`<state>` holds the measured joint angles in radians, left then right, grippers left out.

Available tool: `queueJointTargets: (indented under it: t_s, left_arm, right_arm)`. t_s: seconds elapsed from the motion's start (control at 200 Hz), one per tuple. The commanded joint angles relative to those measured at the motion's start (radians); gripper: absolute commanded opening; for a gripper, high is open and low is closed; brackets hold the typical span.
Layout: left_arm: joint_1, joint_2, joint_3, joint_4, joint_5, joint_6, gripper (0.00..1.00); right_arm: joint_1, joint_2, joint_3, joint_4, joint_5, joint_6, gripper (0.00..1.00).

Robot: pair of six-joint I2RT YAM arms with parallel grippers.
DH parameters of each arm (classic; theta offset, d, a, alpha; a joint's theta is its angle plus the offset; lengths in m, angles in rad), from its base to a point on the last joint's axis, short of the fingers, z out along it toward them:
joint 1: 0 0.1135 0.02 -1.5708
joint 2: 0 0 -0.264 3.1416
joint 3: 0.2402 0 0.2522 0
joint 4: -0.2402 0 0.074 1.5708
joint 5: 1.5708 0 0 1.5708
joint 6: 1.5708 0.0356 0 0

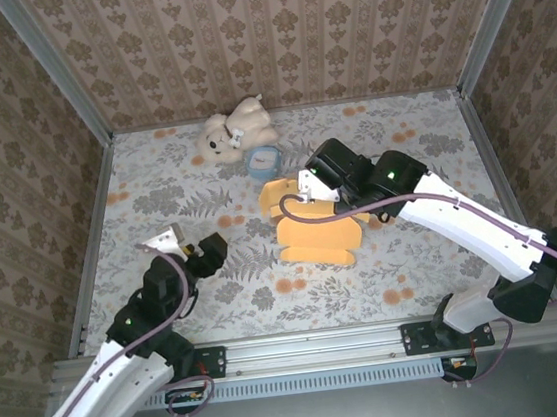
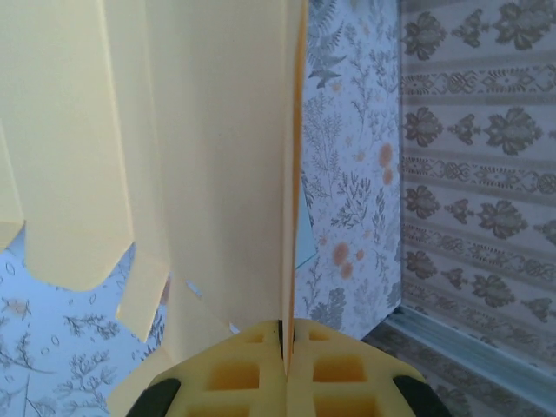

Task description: Fold the paper box

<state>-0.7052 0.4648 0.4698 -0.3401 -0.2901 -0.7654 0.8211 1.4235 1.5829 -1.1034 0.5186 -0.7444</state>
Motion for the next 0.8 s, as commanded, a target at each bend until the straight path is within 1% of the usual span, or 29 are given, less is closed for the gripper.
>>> queueJointTargets:
  t_s: [0.0, 0.065, 0.11, 0.26, 0.425, 0.545, 0.6, 0.795]
  left_arm:
    - [0.001, 0.114, 0.056, 0.160, 0.071, 0.153, 0.86]
    - [0.000, 0.199, 0.078, 0.232, 0.090, 0.279, 0.87]
    - [0.002, 0.247, 0.090, 0.281, 0.123, 0.347, 0.87]
    - [-0.001, 0.337, 0.085, 0.448, 0.254, 0.491, 0.87]
    - [-0.002, 0.418, 0.108, 0.471, 0.233, 0.533, 0.88]
    - [-0.008, 0.470, 0.126, 0.496, 0.297, 0.543, 0.88]
    - [-0.019, 0.499, 0.132, 0.508, 0.308, 0.560, 0.88]
    - [-0.042, 0.606, 0.175, 0.514, 0.289, 0.571, 0.88]
  right_arm:
    - [-0.015, 0.047, 0.005, -0.013, -0.089, -0.145, 0.00]
    - [-0.031, 0.069, -0.006, 0.032, -0.137, -0.193, 0.00]
    - [-0.042, 0.086, -0.012, 0.053, -0.167, -0.228, 0.00]
    - [-0.085, 0.161, 0.023, 0.052, -0.225, -0.259, 0.00]
    - [-0.118, 0.174, 0.034, 0.058, -0.294, -0.277, 0.00]
    - [-0.137, 0.171, 0.043, 0.073, -0.323, -0.284, 0.00]
    - [-0.145, 0.171, 0.050, 0.070, -0.334, -0.284, 0.00]
    - [-0.154, 0.166, 0.035, 0.076, -0.354, -0.282, 0.00]
